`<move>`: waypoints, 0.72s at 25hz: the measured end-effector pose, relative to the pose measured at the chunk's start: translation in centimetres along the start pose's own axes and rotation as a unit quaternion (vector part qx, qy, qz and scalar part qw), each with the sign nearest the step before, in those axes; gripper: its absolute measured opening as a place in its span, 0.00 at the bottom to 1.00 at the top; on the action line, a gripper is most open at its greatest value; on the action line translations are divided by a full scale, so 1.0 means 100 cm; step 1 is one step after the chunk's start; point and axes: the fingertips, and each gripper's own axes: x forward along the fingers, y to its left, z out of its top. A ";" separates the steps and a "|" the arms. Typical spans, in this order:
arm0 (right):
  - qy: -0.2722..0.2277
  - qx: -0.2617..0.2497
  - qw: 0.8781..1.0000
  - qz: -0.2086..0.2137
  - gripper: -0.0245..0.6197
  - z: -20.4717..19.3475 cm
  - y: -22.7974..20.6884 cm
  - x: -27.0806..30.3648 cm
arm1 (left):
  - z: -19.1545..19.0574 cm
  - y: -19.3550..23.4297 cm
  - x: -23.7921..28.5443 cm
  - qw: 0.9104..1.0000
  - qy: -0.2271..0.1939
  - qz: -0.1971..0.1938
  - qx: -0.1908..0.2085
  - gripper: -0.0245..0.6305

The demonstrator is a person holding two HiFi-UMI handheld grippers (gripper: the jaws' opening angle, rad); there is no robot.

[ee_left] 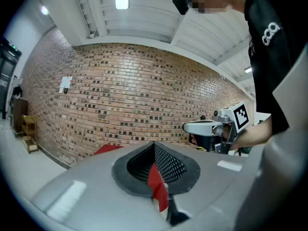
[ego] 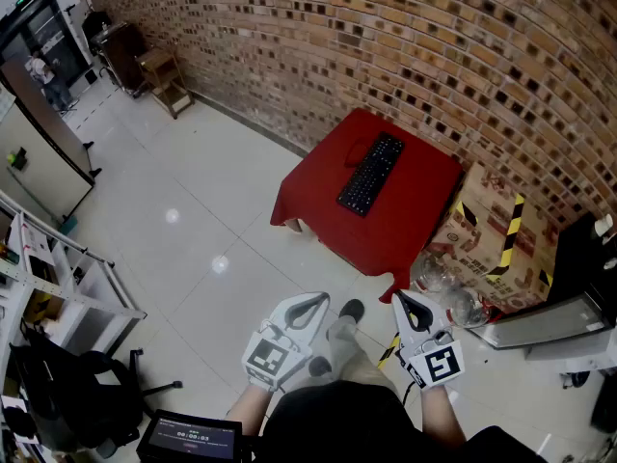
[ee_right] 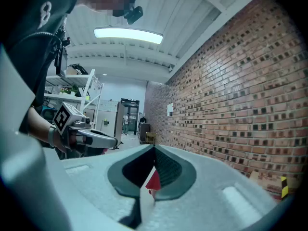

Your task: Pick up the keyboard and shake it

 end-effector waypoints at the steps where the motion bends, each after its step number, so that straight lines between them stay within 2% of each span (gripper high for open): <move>1: 0.001 0.008 1.000 -0.001 0.02 -0.002 -0.007 0.006 | 0.001 0.006 0.007 1.000 -0.002 -0.001 -0.005 0.06; 8: 0.005 0.031 0.999 -0.012 0.02 -0.010 -0.061 0.066 | 0.009 0.058 0.064 1.000 0.002 -0.005 -0.023 0.06; 18: -0.038 0.041 0.998 -0.013 0.02 0.026 -0.146 0.159 | 0.040 0.131 0.160 1.000 0.021 -0.016 0.012 0.06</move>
